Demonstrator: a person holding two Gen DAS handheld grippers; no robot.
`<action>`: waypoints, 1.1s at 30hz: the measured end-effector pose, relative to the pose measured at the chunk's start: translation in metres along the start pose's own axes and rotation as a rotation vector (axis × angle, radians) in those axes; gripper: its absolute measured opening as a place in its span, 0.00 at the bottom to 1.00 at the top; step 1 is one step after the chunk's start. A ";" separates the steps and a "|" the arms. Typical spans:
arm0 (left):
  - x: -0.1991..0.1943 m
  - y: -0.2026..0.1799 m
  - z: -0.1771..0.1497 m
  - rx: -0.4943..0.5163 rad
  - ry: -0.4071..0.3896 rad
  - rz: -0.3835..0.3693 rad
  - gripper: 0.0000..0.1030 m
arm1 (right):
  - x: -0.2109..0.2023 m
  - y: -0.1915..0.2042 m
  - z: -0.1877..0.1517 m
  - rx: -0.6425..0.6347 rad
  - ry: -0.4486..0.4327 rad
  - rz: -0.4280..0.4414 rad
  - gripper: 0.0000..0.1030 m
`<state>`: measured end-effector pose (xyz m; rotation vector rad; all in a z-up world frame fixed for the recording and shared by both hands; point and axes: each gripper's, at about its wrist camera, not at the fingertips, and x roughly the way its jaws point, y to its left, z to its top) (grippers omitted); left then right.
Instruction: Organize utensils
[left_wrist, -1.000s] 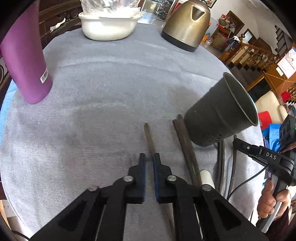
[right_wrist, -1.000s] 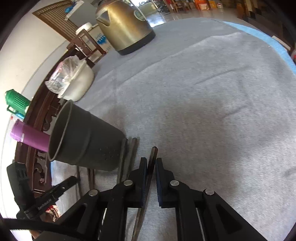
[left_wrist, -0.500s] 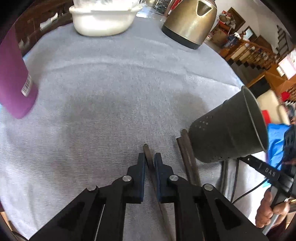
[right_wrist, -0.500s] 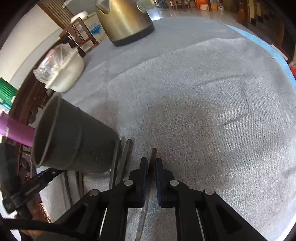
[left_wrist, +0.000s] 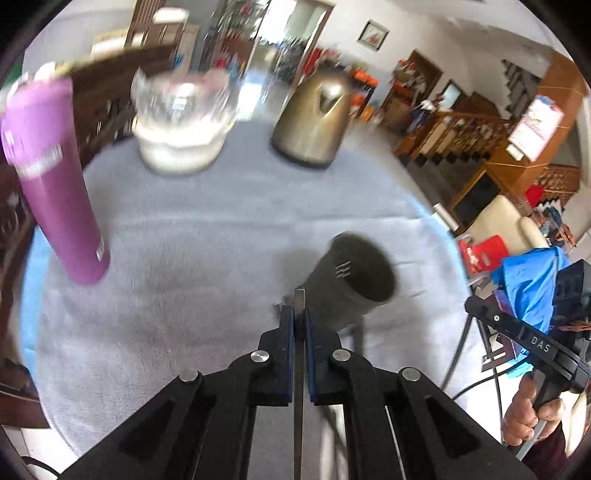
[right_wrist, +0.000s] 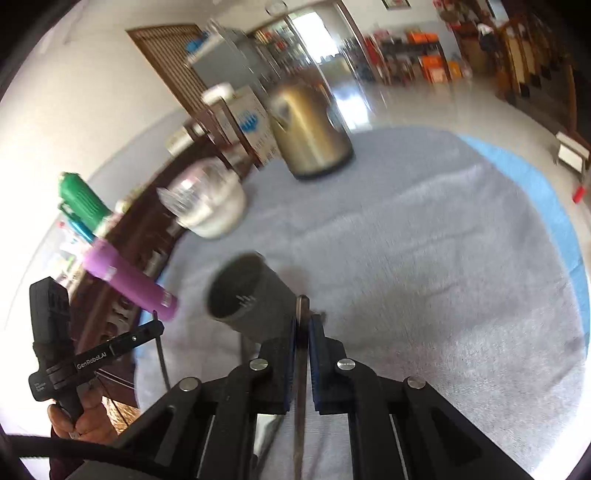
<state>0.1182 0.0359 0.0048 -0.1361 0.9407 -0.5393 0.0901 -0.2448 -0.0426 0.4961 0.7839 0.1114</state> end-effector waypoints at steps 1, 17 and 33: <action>-0.006 -0.009 0.003 0.016 -0.021 -0.001 0.05 | -0.010 0.004 0.001 -0.009 -0.021 0.008 0.07; -0.086 -0.090 0.057 0.194 -0.245 -0.011 0.05 | -0.092 0.071 0.056 -0.093 -0.316 0.089 0.06; -0.043 -0.079 0.107 0.086 -0.364 0.082 0.05 | -0.060 0.097 0.088 -0.152 -0.413 -0.073 0.06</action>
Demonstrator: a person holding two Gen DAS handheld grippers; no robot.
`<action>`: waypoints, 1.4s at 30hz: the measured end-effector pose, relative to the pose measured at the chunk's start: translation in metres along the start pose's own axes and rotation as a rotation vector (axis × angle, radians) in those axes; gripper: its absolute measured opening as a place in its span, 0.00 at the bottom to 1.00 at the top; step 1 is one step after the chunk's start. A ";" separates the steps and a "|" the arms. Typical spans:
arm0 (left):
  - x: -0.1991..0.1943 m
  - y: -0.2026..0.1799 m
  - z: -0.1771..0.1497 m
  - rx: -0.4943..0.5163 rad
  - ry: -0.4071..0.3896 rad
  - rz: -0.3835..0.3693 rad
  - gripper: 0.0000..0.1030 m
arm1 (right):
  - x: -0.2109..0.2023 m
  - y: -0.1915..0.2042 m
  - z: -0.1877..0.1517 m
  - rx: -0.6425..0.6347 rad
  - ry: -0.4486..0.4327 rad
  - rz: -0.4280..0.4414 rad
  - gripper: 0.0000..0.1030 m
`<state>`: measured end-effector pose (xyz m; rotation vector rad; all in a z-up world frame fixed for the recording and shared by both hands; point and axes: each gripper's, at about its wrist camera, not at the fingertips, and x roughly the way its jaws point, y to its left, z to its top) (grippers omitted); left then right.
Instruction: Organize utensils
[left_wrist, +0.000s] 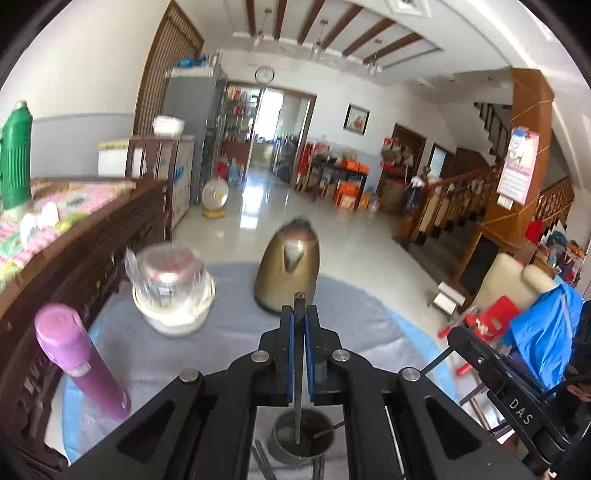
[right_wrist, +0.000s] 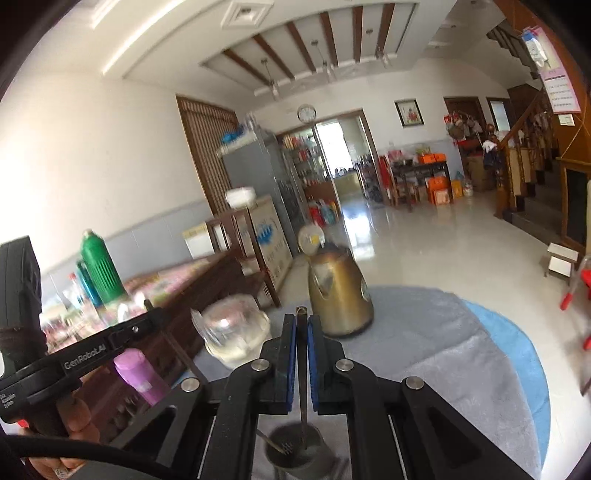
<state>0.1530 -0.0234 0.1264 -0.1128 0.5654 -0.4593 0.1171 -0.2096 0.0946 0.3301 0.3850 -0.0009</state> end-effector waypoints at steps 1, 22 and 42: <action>0.009 0.002 -0.007 -0.007 0.027 0.004 0.05 | 0.006 -0.001 -0.006 -0.002 0.027 -0.002 0.06; -0.054 0.076 -0.076 -0.087 0.045 0.098 0.56 | -0.064 -0.047 -0.019 0.125 0.000 0.169 0.53; -0.040 0.071 -0.249 -0.143 0.493 0.115 0.56 | -0.005 -0.058 -0.211 0.207 0.607 0.156 0.48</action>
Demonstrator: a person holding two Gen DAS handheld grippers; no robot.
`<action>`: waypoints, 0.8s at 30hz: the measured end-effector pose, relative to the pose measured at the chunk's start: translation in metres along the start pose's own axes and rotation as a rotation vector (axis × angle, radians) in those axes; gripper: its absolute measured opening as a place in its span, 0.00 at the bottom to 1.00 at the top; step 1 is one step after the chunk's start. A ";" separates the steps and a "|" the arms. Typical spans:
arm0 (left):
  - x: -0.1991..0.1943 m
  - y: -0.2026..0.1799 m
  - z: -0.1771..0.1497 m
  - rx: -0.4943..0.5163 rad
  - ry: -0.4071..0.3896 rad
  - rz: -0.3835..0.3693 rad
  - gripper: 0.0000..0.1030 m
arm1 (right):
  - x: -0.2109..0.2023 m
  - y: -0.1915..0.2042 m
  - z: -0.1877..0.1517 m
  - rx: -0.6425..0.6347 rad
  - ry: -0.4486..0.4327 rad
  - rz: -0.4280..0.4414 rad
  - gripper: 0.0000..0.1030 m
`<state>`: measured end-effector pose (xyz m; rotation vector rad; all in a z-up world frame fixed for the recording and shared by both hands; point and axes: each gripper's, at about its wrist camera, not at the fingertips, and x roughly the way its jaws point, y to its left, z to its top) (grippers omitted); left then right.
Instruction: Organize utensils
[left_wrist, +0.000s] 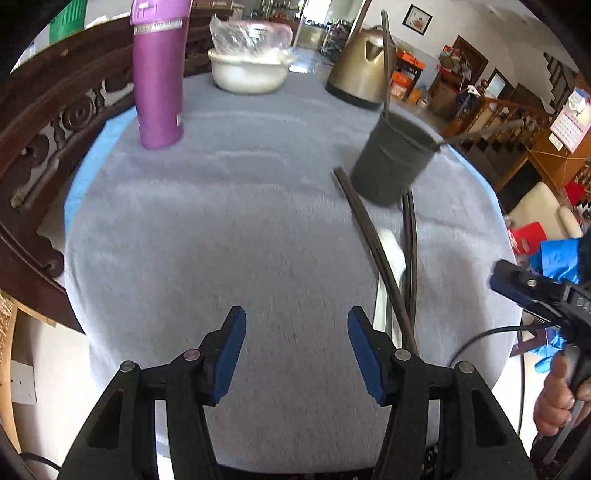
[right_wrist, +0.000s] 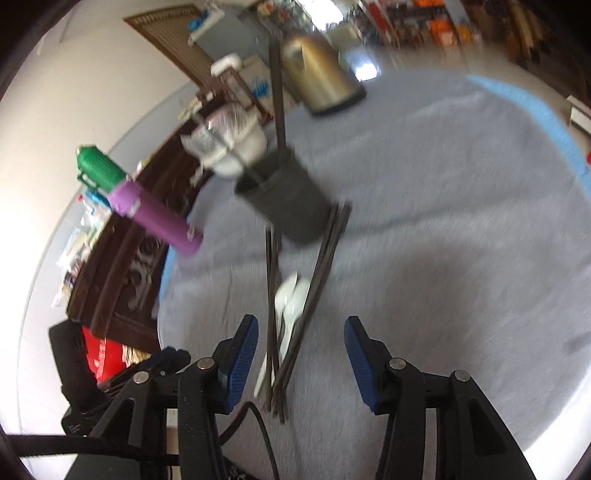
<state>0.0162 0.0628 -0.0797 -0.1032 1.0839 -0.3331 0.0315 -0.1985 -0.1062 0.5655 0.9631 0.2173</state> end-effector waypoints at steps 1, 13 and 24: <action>0.001 0.001 -0.005 -0.001 0.006 0.001 0.56 | 0.004 0.000 -0.003 -0.004 0.015 0.005 0.47; -0.003 0.025 -0.017 -0.064 0.029 0.018 0.56 | 0.049 -0.002 -0.012 0.085 0.150 -0.030 0.38; -0.001 0.015 0.011 -0.032 -0.016 -0.033 0.51 | 0.037 -0.015 0.029 0.081 0.045 -0.090 0.38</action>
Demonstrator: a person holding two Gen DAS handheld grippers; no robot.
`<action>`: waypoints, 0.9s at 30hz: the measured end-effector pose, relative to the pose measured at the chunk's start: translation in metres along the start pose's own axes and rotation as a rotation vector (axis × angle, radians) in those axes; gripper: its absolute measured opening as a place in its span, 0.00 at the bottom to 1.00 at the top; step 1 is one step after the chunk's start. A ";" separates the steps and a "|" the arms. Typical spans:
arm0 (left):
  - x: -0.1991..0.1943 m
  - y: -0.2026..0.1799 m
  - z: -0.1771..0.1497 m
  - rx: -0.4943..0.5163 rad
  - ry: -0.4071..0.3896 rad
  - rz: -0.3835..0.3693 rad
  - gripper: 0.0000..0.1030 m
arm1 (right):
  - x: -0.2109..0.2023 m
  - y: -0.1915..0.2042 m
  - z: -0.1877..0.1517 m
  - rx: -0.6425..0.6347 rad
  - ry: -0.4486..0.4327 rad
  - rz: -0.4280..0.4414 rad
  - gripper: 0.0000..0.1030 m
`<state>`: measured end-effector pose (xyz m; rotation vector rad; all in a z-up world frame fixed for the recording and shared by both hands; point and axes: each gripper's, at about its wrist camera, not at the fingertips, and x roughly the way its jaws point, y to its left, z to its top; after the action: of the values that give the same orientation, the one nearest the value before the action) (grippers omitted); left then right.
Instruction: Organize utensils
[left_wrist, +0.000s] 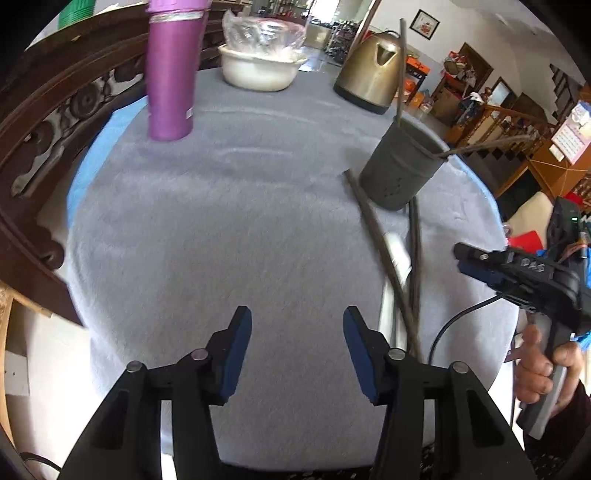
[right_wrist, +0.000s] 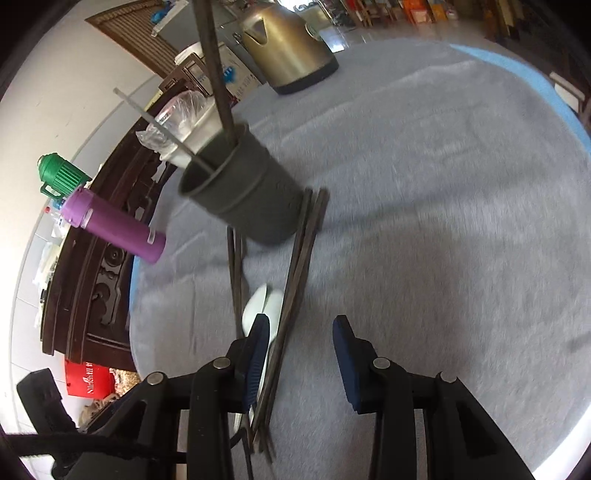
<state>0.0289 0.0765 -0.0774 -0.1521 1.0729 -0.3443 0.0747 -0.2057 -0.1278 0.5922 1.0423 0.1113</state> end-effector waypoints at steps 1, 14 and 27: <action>0.001 -0.003 0.004 0.005 -0.004 -0.009 0.50 | 0.005 0.002 0.005 -0.014 0.016 -0.004 0.38; 0.060 -0.030 0.061 0.012 0.126 -0.213 0.50 | 0.045 -0.010 0.008 0.083 0.147 0.042 0.23; 0.101 -0.061 0.058 0.096 0.245 -0.196 0.16 | 0.049 0.000 0.002 0.040 0.142 0.028 0.08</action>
<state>0.1111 -0.0180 -0.1165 -0.1318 1.2840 -0.6022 0.1015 -0.1885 -0.1653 0.6430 1.1758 0.1592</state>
